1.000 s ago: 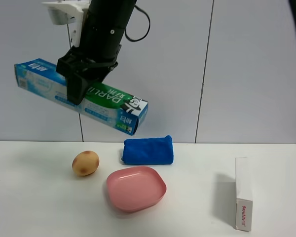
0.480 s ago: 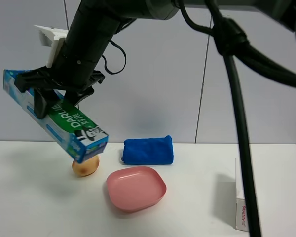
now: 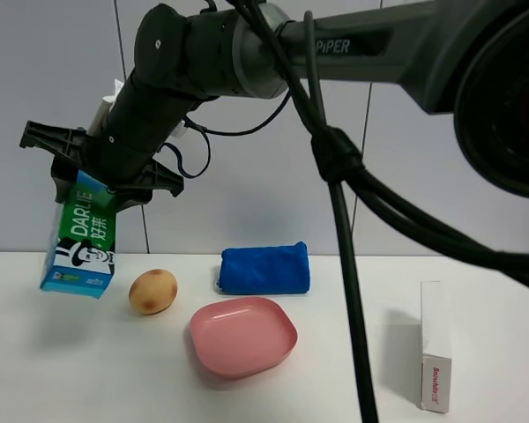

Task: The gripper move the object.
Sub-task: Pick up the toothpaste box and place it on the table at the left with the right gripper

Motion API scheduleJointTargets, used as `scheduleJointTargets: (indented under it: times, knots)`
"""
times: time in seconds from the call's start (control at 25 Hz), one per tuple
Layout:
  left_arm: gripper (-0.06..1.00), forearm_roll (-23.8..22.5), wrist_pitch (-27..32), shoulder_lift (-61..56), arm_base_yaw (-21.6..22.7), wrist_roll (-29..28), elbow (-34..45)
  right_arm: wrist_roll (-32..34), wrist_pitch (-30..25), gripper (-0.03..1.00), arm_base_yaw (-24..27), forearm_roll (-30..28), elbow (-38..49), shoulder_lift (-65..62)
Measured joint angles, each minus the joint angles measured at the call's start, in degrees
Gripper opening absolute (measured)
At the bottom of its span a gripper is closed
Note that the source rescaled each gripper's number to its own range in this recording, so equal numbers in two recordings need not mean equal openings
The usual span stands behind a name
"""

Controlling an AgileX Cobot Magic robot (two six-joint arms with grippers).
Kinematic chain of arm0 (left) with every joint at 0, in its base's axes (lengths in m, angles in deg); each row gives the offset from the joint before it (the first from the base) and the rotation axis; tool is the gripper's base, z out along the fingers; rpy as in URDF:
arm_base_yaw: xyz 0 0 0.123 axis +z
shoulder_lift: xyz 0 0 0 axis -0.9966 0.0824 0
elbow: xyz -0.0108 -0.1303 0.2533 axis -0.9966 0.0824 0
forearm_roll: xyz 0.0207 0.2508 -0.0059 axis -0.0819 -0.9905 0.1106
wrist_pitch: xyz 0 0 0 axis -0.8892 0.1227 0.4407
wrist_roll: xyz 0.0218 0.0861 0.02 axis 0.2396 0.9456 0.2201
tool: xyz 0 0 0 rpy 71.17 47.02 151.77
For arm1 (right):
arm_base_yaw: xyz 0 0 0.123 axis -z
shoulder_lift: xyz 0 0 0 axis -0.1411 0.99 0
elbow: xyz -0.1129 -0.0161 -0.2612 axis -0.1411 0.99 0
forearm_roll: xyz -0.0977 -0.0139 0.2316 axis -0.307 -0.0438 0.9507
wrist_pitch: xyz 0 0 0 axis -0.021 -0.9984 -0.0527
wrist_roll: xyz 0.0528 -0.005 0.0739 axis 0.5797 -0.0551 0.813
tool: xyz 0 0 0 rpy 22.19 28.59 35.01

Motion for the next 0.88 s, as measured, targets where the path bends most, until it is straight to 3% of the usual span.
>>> scheduleJointTargets:
  times: [0.16, 0.36, 0.52, 0.68, 0.88]
  knots:
    - [1.00, 0.00, 0.00, 0.00, 0.00, 0.00, 0.00, -13.10, 0.69, 0.00, 0.00, -5.11, 0.00, 0.27]
    - [1.00, 0.00, 0.00, 0.00, 0.00, 0.00, 0.00, -30.52, 6.60, 0.00, 0.00, -7.57, 0.00, -0.11]
    - [1.00, 0.00, 0.00, 0.00, 0.00, 0.00, 0.00, -37.64, 8.88, 0.00, -0.05, -8.64, 0.00, -0.21]
    - [1.00, 0.00, 0.00, 0.00, 0.00, 0.00, 0.00, -44.11, 10.56, 0.00, -0.06, -16.67, 0.00, -0.21]
    - [1.00, 0.00, 0.00, 0.00, 0.00, 0.00, 0.00, -45.64, 13.12, 0.00, 0.00, -25.44, 0.00, -0.21]
